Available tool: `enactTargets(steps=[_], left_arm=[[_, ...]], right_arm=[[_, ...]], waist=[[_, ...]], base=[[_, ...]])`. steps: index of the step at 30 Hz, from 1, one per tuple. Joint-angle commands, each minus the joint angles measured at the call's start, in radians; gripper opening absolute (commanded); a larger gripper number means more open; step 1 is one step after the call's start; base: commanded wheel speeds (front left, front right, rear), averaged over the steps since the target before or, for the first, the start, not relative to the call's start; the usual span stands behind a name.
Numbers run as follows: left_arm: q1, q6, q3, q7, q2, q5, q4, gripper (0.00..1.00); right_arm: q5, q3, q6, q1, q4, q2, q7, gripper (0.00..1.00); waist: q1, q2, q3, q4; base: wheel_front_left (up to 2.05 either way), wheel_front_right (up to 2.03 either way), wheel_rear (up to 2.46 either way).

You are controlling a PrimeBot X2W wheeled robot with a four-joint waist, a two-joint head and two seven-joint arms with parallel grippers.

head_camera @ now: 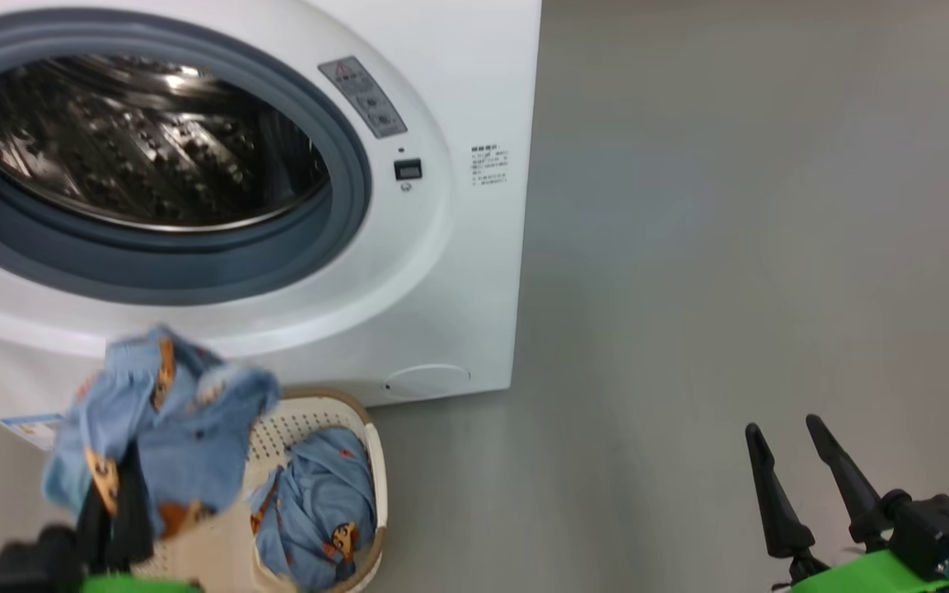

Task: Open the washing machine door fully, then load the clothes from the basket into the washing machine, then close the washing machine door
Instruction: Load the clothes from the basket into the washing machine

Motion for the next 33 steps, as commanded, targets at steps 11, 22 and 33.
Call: enactTargets(steps=[11,22,33], left_arm=[[-0.295,-0.023,0.045,-0.007,0.054,-0.004,0.098,0.00],[-0.498,-0.028,0.050,-0.007,0.102,-0.002,0.196,0.00],[-0.743,-0.040,0.060,0.023,0.188,-0.012,0.333,0.00]], right_arm=[[0.008,0.033,0.002,-0.097,-0.019,-0.014,-0.023,1.00],[0.016,0.032,0.002,-0.147,-0.019,-0.017,-0.036,1.00],[0.027,0.048,0.002,-0.204,-0.007,-0.016,-0.043,1.00]], waist=[[0.0000,-0.0001,0.154,-0.036],[0.0000,-0.0001,0.291,-0.070],[0.0000,-0.0001,0.403,-0.102]], base=[[0.00,0.00,0.00],[0.00,0.00,0.00],[0.00,0.00,0.00]])
